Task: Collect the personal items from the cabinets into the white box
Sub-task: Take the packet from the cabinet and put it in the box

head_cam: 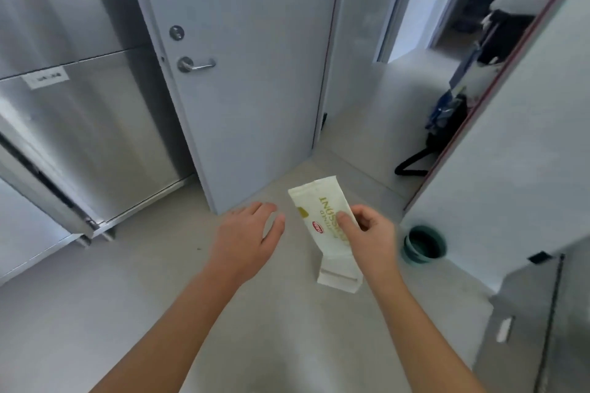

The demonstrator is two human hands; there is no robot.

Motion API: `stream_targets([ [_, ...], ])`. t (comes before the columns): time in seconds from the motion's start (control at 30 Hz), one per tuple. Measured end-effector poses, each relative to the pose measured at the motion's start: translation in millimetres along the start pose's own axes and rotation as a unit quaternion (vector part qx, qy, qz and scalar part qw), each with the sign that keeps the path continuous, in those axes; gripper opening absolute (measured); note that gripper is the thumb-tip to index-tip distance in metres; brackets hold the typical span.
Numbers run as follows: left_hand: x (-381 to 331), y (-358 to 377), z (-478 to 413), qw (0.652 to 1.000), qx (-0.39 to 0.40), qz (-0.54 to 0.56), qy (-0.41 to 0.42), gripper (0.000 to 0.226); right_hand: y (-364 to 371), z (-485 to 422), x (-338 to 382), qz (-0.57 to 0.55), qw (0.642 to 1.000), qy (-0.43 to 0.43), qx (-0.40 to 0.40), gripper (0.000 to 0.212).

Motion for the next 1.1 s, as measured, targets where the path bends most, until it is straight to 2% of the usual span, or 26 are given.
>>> stream_targets([
  [0.2,-38.8,80.0,-59.6,0.995,0.071,0.034,0.068,0.061,-38.8,-67.2,-29.6,0.000,0.994,0.036,-0.101,0.006],
  [0.4,-67.9,175.2,-129.0,0.988,0.111,0.031,0.102,0.057,-55.3,-162.5,-72.4,-0.017,0.987,0.076,-0.140,0.010],
  [0.77,-99.6,347.6,-246.6,0.985,0.158,0.001,0.075,0.056,-51.0,-366.6,-150.0,0.005,0.979,0.168,-0.119,0.013],
  [1.1,-74.1,457.0,-262.6,0.973,0.225,0.005,0.047,0.049,-30.3,-426.6,-241.7,0.018,0.963,0.231,-0.136,0.015],
])
Point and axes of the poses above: each hand's wrist, its own z-axis away from the middle knuckle, its own y-axis out of the palm, x = y × z, the point moved 6 cm from there along -z, towards the middle knuckle, and after that the axes turned 15 degrees about -x, right-handed, at the moved point
